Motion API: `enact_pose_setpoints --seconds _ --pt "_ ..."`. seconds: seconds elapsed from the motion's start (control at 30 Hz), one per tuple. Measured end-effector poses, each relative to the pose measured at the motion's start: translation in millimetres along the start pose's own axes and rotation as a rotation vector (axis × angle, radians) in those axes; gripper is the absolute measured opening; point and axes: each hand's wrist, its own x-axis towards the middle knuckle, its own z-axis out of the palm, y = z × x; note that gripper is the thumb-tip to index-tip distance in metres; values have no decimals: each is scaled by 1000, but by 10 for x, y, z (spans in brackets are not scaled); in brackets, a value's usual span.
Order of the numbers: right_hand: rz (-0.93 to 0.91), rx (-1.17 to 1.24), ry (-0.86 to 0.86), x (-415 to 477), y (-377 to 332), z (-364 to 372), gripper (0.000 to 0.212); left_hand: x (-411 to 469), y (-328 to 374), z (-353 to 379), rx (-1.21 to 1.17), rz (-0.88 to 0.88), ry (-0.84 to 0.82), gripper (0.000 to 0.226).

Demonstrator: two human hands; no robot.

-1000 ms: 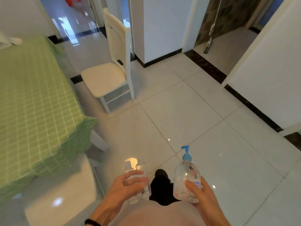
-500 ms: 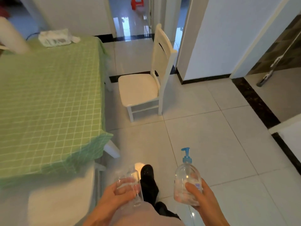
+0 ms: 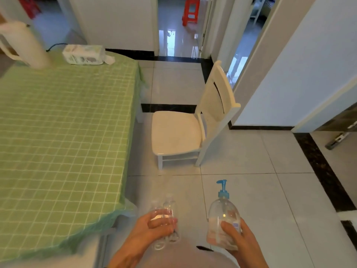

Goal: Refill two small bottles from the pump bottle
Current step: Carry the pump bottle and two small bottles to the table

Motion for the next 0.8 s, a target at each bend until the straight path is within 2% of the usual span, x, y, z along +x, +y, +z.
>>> enact_pose_setpoints --seconds 0.17,0.33,0.43,0.5,0.63,0.73,0.8 --pt "18 -85 -49 554 -480 272 61 330 455 -129 -45 31 65 76" --pt "18 -186 -115 1176 -935 558 41 671 724 -243 -121 -2 127 66" --pt "25 -242 -173 1612 -1218 711 33 907 897 -281 -164 -6 176 73" --pt "29 -276 -211 1911 -1437 836 33 1092 1024 -304 -196 5 227 75" --pt "58 -315 -313 2438 -1972 1083 39 1417 1266 -253 -298 21 336 64" --pt "62 -383 -404 2700 -2422 1294 57 1590 1469 -198 -359 57 416 74" --pt "40 -427 -471 2914 -2656 1449 55 1679 1558 -188 -414 75 494 76"
